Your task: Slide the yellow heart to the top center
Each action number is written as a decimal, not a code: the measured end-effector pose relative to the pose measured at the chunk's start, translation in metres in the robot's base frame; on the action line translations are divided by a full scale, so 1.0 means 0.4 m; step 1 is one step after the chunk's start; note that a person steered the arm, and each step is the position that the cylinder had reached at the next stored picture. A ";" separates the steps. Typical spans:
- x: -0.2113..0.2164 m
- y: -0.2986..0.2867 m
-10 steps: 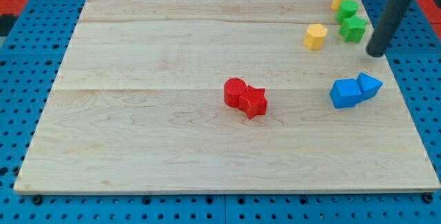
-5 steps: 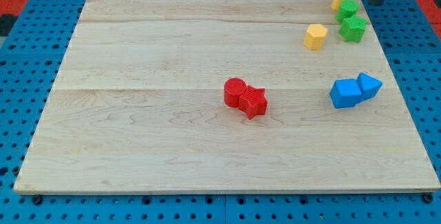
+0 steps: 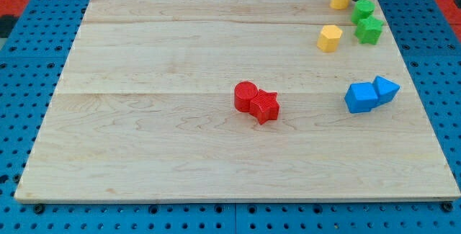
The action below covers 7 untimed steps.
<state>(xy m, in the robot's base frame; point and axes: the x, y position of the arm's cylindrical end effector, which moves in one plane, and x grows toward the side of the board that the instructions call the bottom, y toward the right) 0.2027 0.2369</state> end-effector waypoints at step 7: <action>-0.029 -0.174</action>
